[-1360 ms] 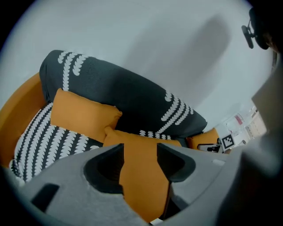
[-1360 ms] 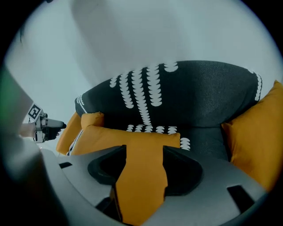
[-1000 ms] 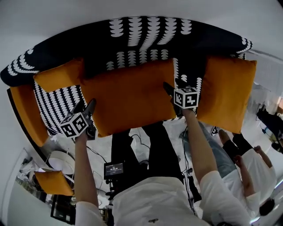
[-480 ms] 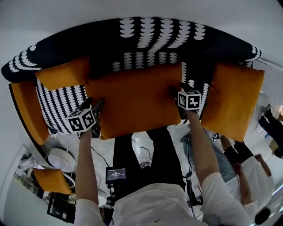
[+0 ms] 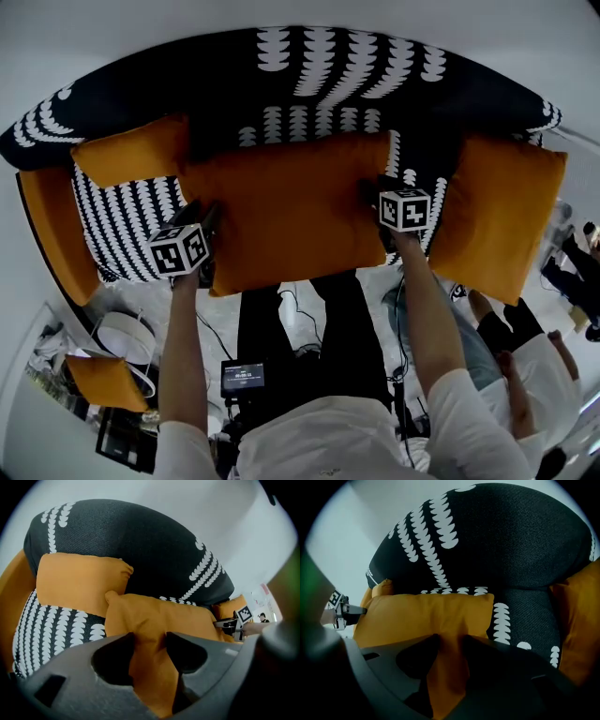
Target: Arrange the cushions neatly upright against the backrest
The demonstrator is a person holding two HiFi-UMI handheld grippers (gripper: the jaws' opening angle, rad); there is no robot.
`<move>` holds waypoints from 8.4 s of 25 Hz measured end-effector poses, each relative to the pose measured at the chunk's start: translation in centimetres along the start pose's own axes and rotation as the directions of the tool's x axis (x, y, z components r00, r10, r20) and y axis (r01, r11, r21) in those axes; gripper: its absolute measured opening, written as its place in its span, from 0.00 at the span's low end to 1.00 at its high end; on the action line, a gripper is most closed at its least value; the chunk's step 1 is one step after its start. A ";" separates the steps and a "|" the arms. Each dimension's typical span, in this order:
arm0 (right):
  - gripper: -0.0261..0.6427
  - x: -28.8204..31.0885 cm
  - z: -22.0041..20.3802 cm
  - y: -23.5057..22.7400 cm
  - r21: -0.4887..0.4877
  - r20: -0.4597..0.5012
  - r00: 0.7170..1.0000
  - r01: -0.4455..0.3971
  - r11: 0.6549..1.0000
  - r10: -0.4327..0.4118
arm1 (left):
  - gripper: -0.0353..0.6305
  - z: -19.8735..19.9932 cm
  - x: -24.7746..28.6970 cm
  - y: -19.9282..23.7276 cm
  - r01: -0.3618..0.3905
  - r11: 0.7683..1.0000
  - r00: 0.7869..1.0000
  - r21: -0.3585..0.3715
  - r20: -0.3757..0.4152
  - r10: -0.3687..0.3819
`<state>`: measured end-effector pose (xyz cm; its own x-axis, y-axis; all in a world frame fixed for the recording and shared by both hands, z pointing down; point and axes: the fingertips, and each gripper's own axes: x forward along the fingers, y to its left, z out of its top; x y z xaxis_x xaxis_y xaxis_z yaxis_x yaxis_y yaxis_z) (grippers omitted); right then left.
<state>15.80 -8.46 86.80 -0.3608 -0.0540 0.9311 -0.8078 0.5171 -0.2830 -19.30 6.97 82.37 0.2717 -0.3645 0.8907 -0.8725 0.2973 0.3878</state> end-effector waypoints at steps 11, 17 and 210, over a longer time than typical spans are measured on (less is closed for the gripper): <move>0.07 -2.2 -1.0 1.8 -0.085 0.024 0.999 0.031 0.996 -0.030 | 0.23 -0.7 -1.2 -1.8 -0.068 0.993 0.998 0.096 -0.001 0.068; 0.06 -6.3 -2.3 2.6 -0.068 0.111 0.993 0.041 0.997 -0.033 | 0.15 -1.1 -3.6 -3.9 -0.067 0.988 0.997 0.136 0.058 0.060; 0.05 -12.1 -0.4 37.8 -0.212 0.198 0.947 -0.211 0.954 0.253 | 0.60 4.9 -8.1 25.7 0.351 0.542 0.837 -0.763 0.515 0.183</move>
<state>-10.19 12.14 64.92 -0.6383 -0.0897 0.7645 -0.5963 0.6857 -0.4174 -45.89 13.29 83.95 -0.1415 -0.7054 0.6946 -0.0676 0.7069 0.7041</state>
